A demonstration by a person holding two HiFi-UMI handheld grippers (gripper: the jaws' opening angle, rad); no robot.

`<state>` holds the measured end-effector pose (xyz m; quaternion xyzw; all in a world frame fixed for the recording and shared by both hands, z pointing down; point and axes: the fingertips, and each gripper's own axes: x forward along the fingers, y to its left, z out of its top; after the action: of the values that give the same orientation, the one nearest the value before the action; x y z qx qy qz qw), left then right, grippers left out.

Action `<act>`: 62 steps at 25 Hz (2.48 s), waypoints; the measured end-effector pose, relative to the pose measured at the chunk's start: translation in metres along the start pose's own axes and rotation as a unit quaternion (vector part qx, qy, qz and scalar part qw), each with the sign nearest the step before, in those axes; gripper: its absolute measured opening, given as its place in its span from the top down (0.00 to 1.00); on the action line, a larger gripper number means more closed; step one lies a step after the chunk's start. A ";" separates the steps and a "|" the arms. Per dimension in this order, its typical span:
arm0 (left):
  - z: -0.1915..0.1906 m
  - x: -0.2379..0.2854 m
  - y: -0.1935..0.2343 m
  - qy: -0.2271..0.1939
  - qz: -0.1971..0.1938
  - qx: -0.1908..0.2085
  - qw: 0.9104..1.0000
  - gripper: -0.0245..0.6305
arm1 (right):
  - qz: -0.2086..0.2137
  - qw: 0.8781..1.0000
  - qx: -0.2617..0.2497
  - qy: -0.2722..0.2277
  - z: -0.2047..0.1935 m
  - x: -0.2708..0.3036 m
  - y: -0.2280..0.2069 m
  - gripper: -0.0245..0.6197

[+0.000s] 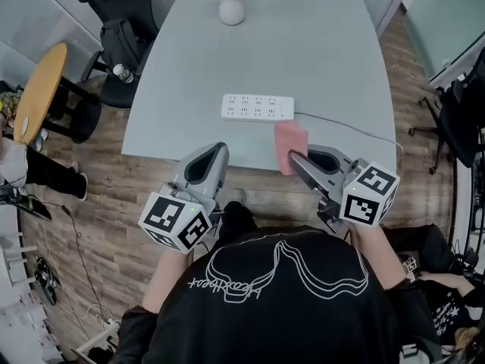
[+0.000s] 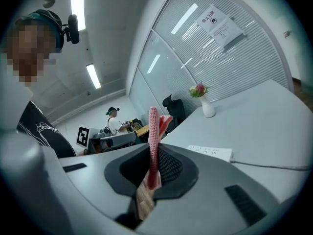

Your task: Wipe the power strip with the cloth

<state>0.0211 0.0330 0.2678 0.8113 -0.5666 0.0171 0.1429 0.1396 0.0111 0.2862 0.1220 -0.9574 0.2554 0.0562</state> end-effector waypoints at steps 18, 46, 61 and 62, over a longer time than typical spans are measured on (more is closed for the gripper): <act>0.007 0.125 0.190 0.093 -0.136 -0.037 0.986 0.95 | -0.129 0.987 0.096 -0.010 0.030 0.175 -0.101 0.91; -0.065 0.167 0.247 0.179 -0.186 0.017 0.966 0.95 | -0.214 0.958 0.156 0.115 -0.064 0.266 -0.168 0.90; -0.072 0.164 0.252 0.176 -0.203 0.024 0.963 0.95 | -0.253 0.940 0.147 0.177 -0.083 0.272 -0.182 0.90; -0.072 0.163 0.254 0.176 -0.201 0.024 0.963 0.94 | -0.255 0.939 0.147 0.179 -0.084 0.273 -0.182 0.90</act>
<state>-0.1453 -0.1788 0.4213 0.8961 -0.3570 0.1440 0.2210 -0.0717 -0.1557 0.4916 0.3211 -0.8203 0.3878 0.2713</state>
